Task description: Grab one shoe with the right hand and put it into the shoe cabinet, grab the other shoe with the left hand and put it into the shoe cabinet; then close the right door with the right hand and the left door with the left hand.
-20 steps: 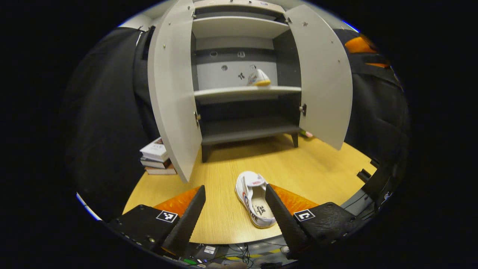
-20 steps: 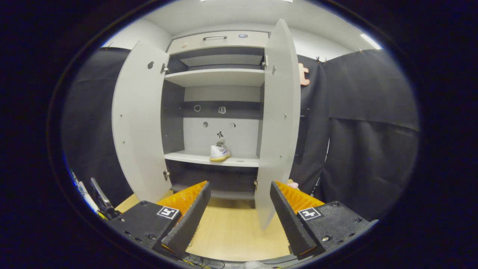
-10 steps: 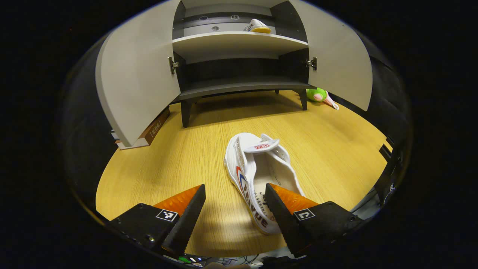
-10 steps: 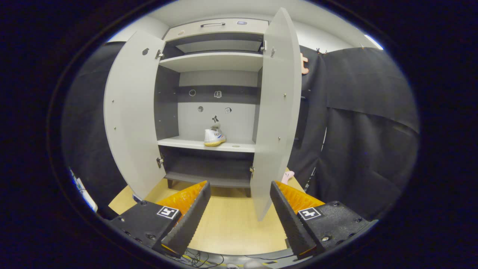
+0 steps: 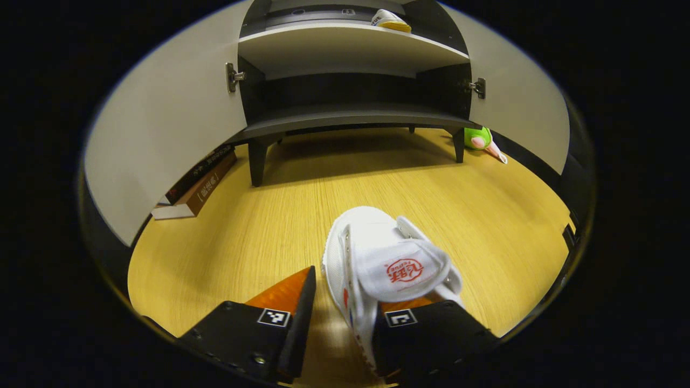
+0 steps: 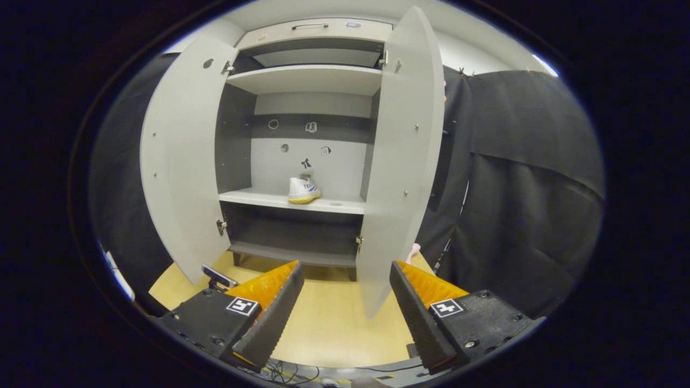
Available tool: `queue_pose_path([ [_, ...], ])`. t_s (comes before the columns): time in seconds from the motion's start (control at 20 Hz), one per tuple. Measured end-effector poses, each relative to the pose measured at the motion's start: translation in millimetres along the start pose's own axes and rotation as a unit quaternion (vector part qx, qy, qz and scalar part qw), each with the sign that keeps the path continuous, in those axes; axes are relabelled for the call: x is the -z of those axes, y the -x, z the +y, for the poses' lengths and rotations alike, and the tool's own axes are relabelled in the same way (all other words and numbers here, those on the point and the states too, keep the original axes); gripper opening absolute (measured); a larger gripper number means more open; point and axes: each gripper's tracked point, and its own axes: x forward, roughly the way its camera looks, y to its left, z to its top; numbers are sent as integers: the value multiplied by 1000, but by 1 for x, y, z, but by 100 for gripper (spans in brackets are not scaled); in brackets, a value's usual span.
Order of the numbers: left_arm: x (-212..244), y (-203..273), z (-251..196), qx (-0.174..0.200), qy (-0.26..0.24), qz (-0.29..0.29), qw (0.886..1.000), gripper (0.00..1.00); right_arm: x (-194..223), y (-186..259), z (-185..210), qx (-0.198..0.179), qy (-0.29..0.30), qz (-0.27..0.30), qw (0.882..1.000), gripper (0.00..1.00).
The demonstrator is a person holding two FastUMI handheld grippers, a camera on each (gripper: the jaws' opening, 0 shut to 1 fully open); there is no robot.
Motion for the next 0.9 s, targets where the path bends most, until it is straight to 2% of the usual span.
queue_pose_path([
  [0.05, -2, 0, 5, -14, -10, -2, 1000, 39, 0, -2, -1, -1, -1, 1, 1000, 100],
  [0.2, -1, -1, 9, -18, -13, 12, 1000, 16, -1, -4, -4, -2, -4, -2, 1000, 100],
  [0.3, -3, 7, 13, -24, -10, 18, 999, 12, -4, -4, -3, -8, -7, -5, 1000, 100],
  [0.55, -50, 52, 22, -36, 7, -23, 999, 12, -17, -1, 3, -30, -14, -27, 999, 100],
  [0.9, -151, 120, 33, -58, 30, -88, 994, 12, -41, 7, 18, -72, -14, -69, 995, 100],
])
